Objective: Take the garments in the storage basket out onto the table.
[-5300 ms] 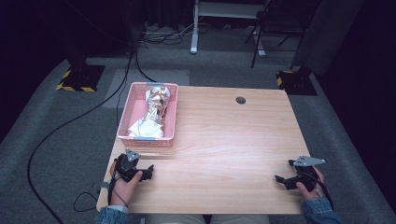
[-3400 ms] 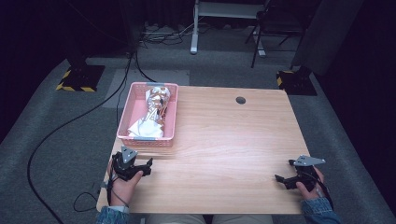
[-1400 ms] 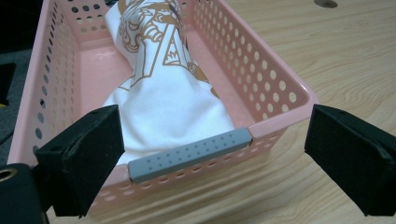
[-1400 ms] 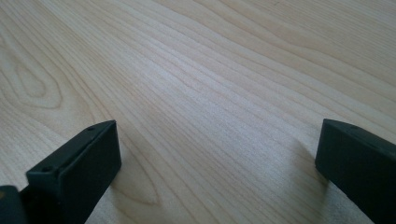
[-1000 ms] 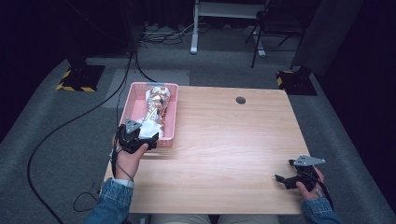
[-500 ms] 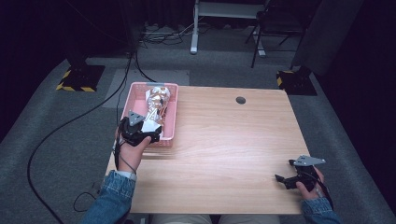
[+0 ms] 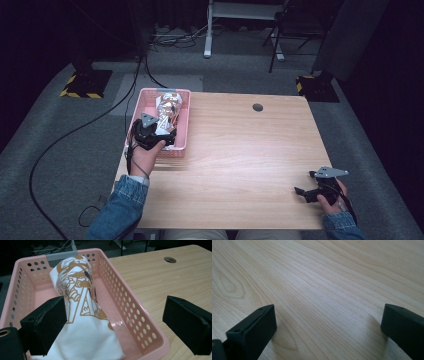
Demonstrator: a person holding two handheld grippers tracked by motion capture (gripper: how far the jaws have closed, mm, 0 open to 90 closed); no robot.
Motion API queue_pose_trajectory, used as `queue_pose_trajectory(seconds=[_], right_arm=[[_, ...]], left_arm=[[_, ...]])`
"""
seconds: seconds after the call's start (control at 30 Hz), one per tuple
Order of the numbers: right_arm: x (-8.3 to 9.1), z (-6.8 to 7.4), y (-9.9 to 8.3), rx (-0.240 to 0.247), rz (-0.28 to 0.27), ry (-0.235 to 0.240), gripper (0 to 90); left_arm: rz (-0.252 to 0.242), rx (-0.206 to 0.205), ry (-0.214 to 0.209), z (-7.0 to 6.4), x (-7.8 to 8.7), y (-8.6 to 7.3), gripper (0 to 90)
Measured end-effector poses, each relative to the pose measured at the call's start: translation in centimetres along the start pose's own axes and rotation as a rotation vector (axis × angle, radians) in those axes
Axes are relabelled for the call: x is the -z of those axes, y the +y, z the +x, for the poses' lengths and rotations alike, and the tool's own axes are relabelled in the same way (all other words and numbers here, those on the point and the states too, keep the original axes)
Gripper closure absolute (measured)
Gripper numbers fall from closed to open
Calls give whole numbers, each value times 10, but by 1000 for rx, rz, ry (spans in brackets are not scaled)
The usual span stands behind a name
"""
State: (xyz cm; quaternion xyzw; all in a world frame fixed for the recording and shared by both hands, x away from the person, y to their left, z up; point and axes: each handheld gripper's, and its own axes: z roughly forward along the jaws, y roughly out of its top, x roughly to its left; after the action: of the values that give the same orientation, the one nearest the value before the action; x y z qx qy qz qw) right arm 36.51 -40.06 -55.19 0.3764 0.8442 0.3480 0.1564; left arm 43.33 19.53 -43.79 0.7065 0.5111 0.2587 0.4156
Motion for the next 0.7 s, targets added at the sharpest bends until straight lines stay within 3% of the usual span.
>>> queue_pose_trajectory(seconds=[0.7], right_arm=[[0, 0, 0, -3, 0, -4, 1]], left_arm=[[-5, 10, -4, 9, -24, 25, 46]])
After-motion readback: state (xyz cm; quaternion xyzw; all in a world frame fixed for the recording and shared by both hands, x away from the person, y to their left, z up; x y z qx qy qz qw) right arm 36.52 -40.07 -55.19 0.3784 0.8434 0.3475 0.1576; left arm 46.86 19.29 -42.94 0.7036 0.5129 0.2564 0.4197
